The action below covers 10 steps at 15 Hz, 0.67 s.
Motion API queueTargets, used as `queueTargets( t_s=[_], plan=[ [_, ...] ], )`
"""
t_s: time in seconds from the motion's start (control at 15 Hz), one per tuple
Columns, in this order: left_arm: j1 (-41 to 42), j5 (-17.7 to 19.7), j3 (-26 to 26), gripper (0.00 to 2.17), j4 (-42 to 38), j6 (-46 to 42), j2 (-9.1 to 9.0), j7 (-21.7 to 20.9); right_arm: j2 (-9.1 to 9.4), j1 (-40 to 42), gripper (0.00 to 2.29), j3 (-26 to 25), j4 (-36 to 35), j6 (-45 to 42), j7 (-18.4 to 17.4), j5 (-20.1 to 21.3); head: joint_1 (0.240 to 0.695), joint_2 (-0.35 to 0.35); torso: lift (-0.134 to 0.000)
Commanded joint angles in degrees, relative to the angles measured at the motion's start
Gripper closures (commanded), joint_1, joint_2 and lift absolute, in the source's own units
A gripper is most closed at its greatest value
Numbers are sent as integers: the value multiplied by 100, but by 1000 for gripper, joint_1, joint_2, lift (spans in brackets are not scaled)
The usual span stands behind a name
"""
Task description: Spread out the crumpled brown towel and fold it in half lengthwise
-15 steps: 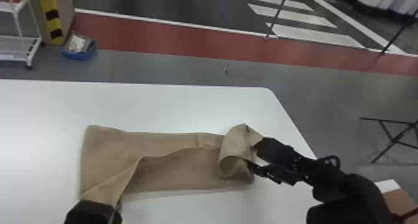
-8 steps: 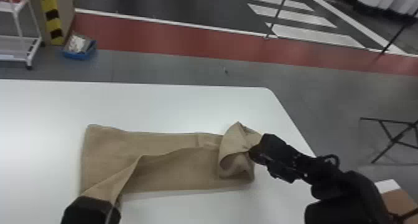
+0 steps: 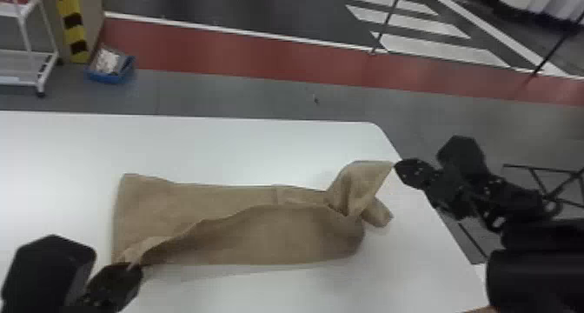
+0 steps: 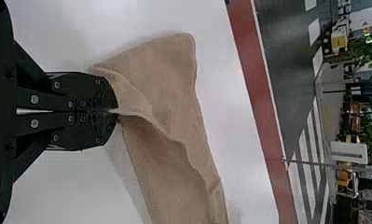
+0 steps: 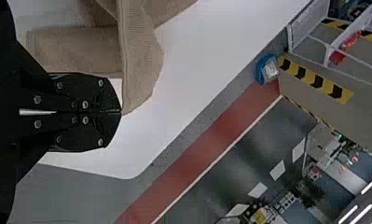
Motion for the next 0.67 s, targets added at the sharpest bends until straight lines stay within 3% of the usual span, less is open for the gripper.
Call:
queueTargets(
  t_s=[0.0,0.13,0.4,0.47,0.6],
  plan=[
    [-369,-61,474,1352,-416,589,9,-199,-108,-276,1507,-248,-206,632,-9,-317,695,-350,-125],
    [-712,27,844,1352,-609,624,18,-270,-222,-408,1507,-283,-356,1317,-167,-440,695,-350,-125],
    [-1301,695,1652,1352,-328,537,334,-314,-319,-900,1511,-116,-408,2864,-896,-659,695,-350,-125],
    [-1582,800,1722,1349,-46,466,422,-357,-363,-1172,1511,-19,-277,3251,-1090,-659,695,-350,-125],
    [-2285,1020,1810,1349,665,414,774,-437,-565,-1928,1511,341,216,3884,-1204,-607,677,-350,-125]
  ],
)
